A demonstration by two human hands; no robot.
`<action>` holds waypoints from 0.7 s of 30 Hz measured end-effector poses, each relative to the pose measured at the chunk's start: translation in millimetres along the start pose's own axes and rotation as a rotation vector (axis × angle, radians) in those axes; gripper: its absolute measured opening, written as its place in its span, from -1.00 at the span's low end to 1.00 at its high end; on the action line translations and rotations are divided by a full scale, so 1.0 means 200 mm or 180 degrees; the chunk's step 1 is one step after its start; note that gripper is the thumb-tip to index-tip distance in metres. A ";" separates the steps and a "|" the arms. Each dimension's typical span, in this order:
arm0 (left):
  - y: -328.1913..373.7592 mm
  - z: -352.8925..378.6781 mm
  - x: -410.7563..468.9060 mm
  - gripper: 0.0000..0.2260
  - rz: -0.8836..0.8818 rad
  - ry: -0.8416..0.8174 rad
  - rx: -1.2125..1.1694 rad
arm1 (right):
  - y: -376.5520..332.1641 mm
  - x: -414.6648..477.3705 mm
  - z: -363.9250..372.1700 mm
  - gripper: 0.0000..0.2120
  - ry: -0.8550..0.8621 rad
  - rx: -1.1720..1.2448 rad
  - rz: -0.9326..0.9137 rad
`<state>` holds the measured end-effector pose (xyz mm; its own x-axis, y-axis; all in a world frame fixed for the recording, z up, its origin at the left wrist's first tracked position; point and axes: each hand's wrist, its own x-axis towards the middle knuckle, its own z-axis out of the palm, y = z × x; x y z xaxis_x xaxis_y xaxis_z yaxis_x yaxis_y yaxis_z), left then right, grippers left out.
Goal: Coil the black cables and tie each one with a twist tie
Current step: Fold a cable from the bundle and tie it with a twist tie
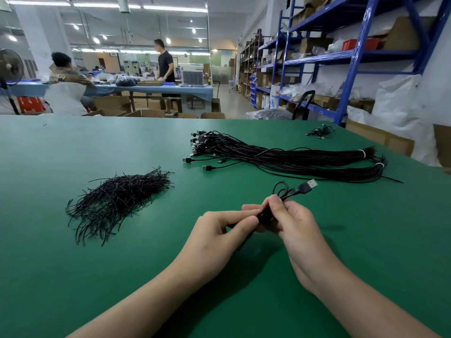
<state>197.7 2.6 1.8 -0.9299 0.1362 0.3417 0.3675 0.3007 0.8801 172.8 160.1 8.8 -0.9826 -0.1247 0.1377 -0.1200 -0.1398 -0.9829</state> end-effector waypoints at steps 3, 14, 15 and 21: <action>-0.01 -0.04 0.01 -0.84 -0.0054 0.0631 0.0022 | -0.02 0.01 -0.04 -0.72 0.0174 -0.0149 -0.0057; -0.04 -0.01 0.02 -0.82 -0.0009 0.0449 0.0092 | 0.02 -0.06 0.05 -0.70 -0.0731 -0.2544 -0.0631; -0.04 -0.01 0.01 -0.79 0.0011 0.0439 0.0067 | 0.02 -0.06 0.05 -0.71 -0.0766 -0.2605 -0.0646; -0.05 -0.03 0.03 -0.80 -0.0042 0.0539 -0.0451 | 0.03 -0.03 0.06 -0.78 -0.1049 -0.1931 -0.0031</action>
<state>188.7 -5.2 -3.4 -0.9286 -0.0308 0.3698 0.3603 0.1640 0.9183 180.1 147.3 3.0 -0.8982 -0.4319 0.0826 -0.2813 0.4199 -0.8629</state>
